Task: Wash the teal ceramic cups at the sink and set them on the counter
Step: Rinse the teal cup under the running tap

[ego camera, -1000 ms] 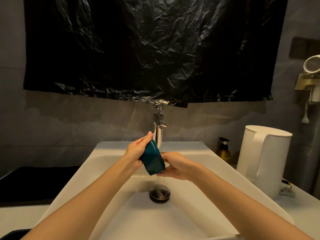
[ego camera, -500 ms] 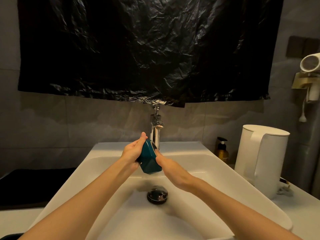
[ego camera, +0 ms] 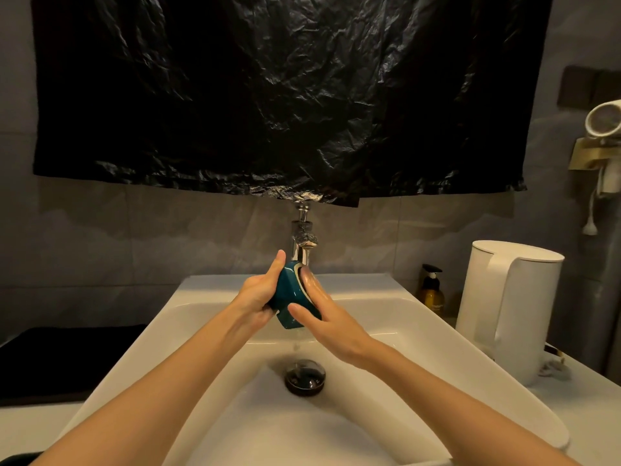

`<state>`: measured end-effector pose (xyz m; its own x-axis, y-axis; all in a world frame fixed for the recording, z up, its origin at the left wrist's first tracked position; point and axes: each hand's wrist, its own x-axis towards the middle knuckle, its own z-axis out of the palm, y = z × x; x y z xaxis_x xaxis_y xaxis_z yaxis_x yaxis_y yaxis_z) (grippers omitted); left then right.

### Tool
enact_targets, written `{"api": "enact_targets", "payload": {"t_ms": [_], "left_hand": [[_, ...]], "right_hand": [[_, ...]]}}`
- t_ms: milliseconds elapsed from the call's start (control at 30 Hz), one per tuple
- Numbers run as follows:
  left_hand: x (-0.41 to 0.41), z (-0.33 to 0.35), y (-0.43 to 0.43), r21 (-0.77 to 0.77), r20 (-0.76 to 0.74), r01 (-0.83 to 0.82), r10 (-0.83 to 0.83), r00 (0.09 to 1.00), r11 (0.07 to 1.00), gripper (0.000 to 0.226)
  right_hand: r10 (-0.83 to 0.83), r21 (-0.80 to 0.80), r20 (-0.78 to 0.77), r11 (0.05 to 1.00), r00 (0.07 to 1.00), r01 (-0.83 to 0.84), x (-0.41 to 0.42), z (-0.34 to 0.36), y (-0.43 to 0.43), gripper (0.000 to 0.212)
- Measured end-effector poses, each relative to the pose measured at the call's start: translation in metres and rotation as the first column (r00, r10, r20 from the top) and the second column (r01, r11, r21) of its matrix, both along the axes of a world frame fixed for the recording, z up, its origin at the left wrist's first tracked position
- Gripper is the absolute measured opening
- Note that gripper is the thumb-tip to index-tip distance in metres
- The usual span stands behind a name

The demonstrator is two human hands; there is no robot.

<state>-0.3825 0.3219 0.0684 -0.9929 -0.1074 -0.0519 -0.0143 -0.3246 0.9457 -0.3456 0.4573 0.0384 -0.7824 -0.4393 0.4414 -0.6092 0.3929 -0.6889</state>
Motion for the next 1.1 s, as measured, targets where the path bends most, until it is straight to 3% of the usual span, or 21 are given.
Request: {"api": "enact_targets", "payload": {"t_ms": [167, 267, 400, 600, 733, 833, 967, 1100], "left_hand": [[0.0, 0.0, -0.007, -0.038, -0.006, -0.071, 0.071, 0.997, 0.997, 0.036], [0.001, -0.006, -0.007, -0.055, 0.031, -0.037, 0.038, 0.999, 0.998, 0.04], [0.004, -0.003, 0.002, -0.079, 0.01, -0.016, 0.017, 1.0, 0.997, 0.033], [0.004, -0.004, -0.001, -0.081, -0.005, -0.037, 0.037, 0.999, 0.996, 0.032], [0.006, 0.001, -0.002, -0.063, -0.014, -0.024, 0.023, 1.0, 0.998, 0.032], [0.008, 0.0, 0.0, -0.125, -0.023, 0.021, -0.024, 0.999, 0.992, 0.033], [0.01, 0.0, 0.004, -0.272, -0.045, 0.113, -0.13, 0.991, 0.956, 0.04], [0.009, 0.0, 0.004, -0.293, -0.044, 0.144, -0.164, 0.985, 0.945, 0.041]], "right_hand": [[-0.011, 0.035, 0.042, 0.999, 0.999, 0.01, 0.004, -0.012, -0.01, 0.068], [0.039, -0.038, 0.107, 0.999, 0.993, -0.035, -0.001, -0.011, -0.012, 0.076], [0.041, -0.05, 0.156, 0.998, 0.987, -0.033, -0.007, -0.01, -0.007, 0.06], [0.117, -0.112, 0.182, 0.989, 0.976, -0.097, -0.004, -0.009, -0.009, 0.061], [0.07, -0.064, 0.165, 0.996, 0.984, -0.06, 0.0, -0.005, -0.001, 0.056], [-0.069, -0.086, 0.124, 0.993, 0.99, 0.08, -0.003, -0.002, 0.012, 0.065], [0.047, -0.244, 0.4, 0.968, 0.915, 0.057, -0.012, 0.002, 0.013, 0.089], [0.012, -0.247, 0.378, 0.965, 0.926, 0.089, -0.018, -0.001, 0.01, 0.082]]}}
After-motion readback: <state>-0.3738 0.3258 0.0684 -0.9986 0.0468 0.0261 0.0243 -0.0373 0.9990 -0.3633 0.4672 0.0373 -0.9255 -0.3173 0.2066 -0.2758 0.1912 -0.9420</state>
